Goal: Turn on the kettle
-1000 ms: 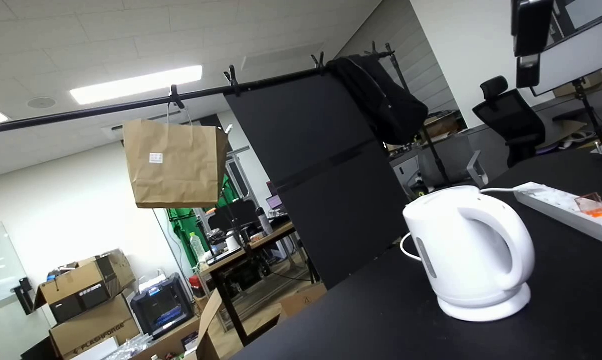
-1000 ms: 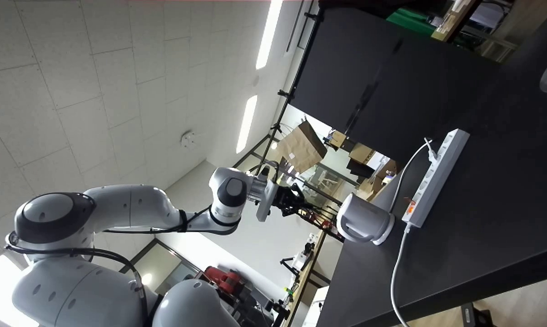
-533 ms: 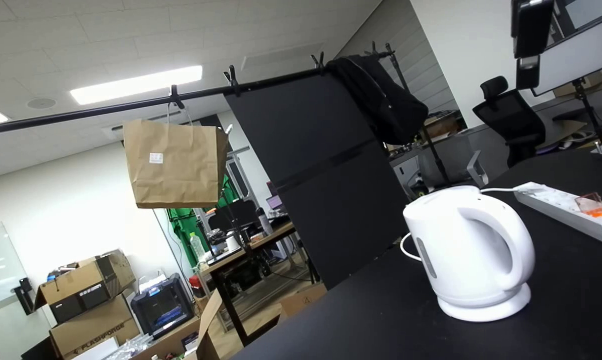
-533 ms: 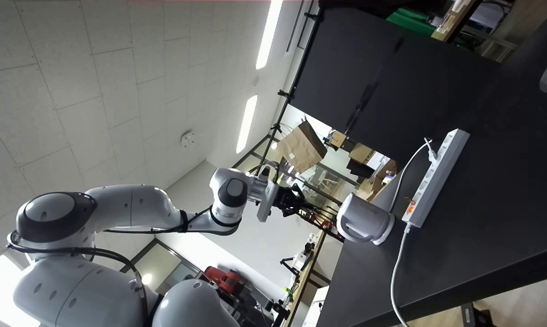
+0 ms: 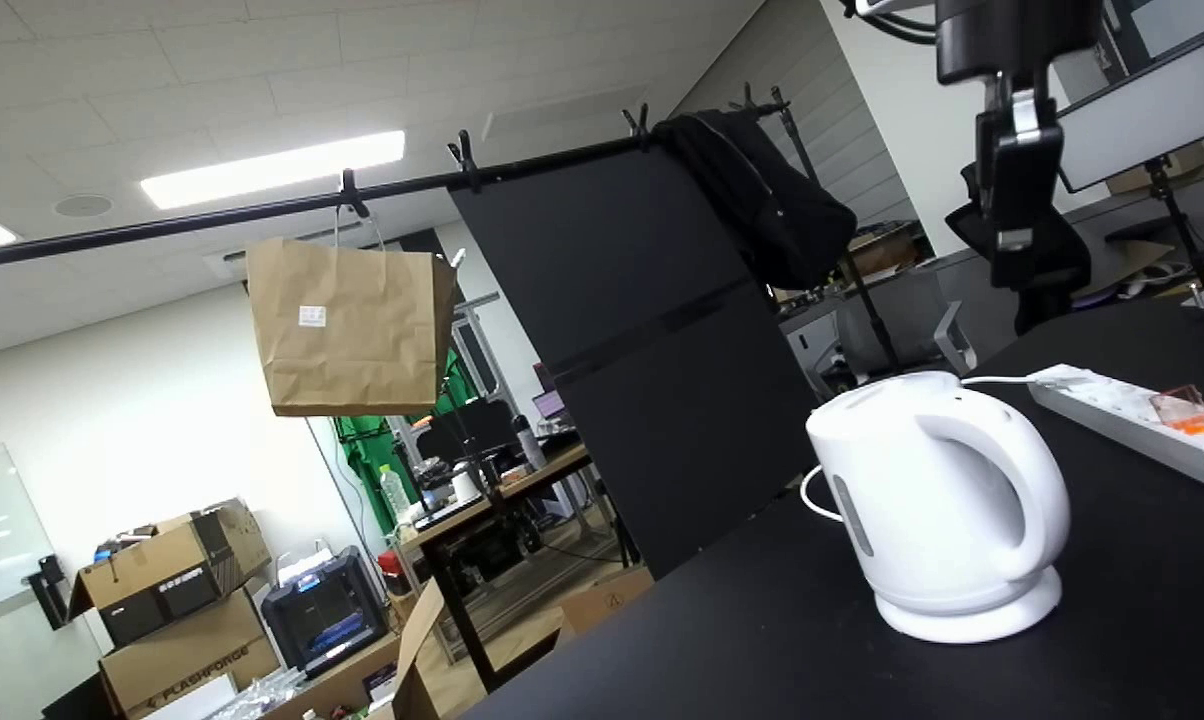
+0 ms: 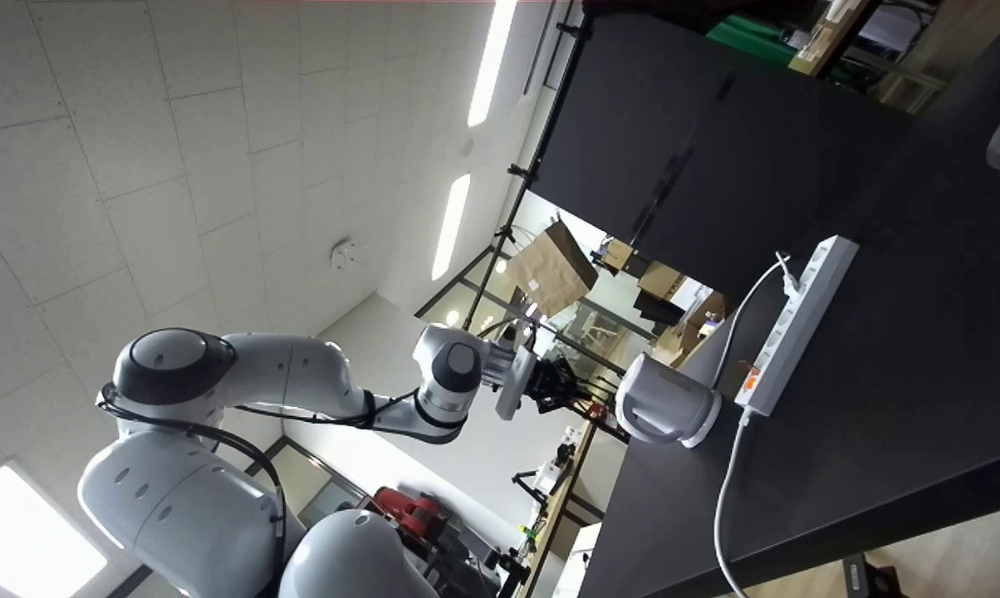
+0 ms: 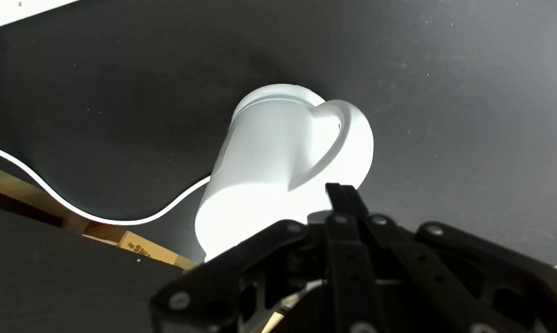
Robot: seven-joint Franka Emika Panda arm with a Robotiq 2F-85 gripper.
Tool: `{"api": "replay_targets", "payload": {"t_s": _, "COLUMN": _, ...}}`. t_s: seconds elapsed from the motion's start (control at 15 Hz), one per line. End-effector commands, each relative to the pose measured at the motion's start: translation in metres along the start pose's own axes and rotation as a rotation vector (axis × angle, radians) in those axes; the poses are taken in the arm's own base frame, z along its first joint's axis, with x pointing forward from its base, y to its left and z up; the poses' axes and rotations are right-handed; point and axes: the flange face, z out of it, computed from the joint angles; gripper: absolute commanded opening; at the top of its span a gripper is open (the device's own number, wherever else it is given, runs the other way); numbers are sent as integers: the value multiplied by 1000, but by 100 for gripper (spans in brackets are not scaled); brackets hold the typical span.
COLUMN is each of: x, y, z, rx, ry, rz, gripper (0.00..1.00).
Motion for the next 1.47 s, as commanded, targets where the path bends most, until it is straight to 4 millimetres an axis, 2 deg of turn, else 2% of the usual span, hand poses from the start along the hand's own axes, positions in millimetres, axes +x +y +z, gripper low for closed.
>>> {"api": "replay_targets", "payload": {"t_s": 0.0, "x": 18, "y": -5, "z": 28, "rx": 42, "ry": 0, "rz": -18, "gripper": 0}}
{"api": "replay_targets", "payload": {"t_s": 0.4, "x": 28, "y": -9, "z": 59, "rx": 96, "ry": -23, "rz": -32, "gripper": 0}}
{"api": "replay_targets", "payload": {"t_s": 1.4, "x": 26, "y": 5, "z": 86, "rx": 133, "ry": -53, "rz": 10, "gripper": 0}}
